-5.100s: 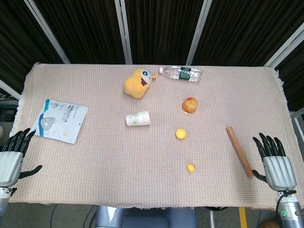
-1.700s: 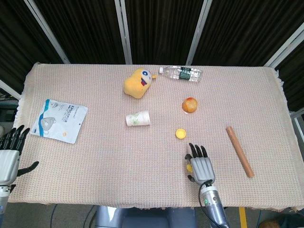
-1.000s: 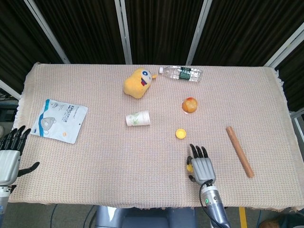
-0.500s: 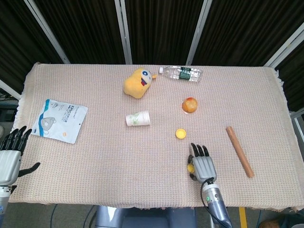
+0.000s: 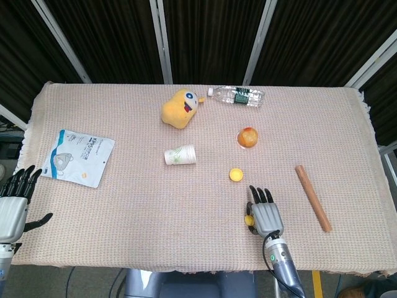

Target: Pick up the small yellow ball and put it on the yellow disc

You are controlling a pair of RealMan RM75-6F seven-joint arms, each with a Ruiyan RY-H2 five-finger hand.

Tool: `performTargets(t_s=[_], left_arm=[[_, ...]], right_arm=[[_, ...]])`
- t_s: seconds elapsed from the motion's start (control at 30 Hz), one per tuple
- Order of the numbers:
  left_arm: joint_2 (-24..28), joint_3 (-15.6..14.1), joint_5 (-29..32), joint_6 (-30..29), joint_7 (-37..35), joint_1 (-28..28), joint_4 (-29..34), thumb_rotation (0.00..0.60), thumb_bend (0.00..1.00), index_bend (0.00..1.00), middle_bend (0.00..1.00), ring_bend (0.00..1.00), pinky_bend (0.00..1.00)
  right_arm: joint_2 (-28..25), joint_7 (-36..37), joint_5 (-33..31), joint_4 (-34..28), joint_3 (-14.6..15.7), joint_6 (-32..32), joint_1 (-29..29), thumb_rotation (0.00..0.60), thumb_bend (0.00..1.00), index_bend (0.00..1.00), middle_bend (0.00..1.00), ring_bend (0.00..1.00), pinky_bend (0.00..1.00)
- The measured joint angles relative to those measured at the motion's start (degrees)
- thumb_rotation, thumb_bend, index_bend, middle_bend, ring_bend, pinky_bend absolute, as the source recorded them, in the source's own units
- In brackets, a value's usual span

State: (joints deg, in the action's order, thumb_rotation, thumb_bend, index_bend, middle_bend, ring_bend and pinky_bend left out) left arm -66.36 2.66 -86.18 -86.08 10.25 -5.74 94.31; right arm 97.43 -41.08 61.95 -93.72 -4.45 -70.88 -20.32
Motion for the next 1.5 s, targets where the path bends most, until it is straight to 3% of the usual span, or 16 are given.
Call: performTargets(t_s=[0.77,1.17,1.5], left_arm=[[0.1,0.0,0.0,0.0,0.2,0.0,0.2,0.600,0.00,0.00,0.00,0.00,0.12],[0.1,-0.1,-0.5,-0.1,0.1,-0.1,0.2,0.600,0.00,0.00,0.00,0.00,0.12],[0.1,-0.4,-1.1,0.0,-0.1,-0.2,0.2,0.600,0.00,0.00,0.00,0.00,0.12]], right_arm=[[-2.6,-0.5,1.1,-2.4,0.0,-1.0,-0.8,0.600,0.13,0.56,0.00,0.00,0.00],[-6.5,-1.6,-0.1,-4.8,-4.5,-0.6,-3.6,0.600,0.13,0.56,0.00,0.00,0.00],[-5.6,-2.2,-3.3,-2.0,-7.6,2.1,-7.4,0.600,0.13,0.56,0.00,0.00,0.00]])
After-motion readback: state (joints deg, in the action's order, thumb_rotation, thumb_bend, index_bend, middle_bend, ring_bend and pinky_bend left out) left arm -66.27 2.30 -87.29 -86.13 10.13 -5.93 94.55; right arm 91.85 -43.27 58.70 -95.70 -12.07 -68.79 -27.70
